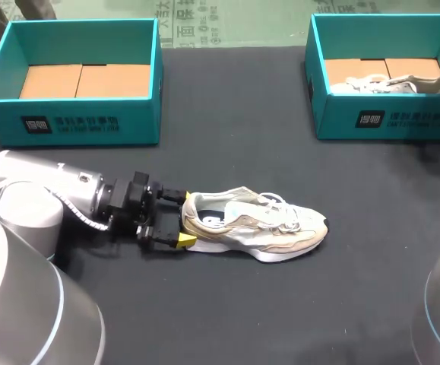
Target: Take the shoe out of the shoebox, open the shoe tongue, remove and reinsert the insole, then place the shoe into the shoebox
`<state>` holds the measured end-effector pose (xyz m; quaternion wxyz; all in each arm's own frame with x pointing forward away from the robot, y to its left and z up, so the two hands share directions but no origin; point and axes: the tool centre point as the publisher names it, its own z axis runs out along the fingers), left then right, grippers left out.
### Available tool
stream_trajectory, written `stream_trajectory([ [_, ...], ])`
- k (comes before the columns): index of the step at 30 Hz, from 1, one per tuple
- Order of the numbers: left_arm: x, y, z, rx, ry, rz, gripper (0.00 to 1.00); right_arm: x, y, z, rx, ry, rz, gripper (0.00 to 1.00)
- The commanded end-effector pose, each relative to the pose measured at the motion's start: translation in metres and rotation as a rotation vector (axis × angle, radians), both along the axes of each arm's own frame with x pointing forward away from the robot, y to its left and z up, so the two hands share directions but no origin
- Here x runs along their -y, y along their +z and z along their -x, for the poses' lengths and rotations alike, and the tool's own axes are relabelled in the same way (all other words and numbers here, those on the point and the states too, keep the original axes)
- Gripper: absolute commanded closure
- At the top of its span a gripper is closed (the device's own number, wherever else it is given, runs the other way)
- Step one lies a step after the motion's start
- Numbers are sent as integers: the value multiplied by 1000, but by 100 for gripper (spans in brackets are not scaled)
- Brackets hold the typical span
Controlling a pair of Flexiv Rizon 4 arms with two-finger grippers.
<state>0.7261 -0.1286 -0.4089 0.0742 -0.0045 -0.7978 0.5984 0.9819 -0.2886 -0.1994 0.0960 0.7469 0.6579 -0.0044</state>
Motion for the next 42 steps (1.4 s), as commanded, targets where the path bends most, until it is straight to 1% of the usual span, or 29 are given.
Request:
stream_trajectory([
  [1,5,-3,-3,-3,-5,2,0,0,0,1,1,0,1,0],
  [8,13,-4,0,-6,-13,10,0,0,0,1,1,0,1,0],
  [16,14,-5,4,-11,-11,22,0,0,0,1,1,0,1,0],
  [28,25,-1,11,-4,-3,28,0,0,0,1,1,0,1,0],
  [35,35,-7,15,-5,5,26,0,0,0,1,1,0,1,0],
  [42,36,-12,15,-16,22,34,0,0,0,1,1,0,1,0],
])
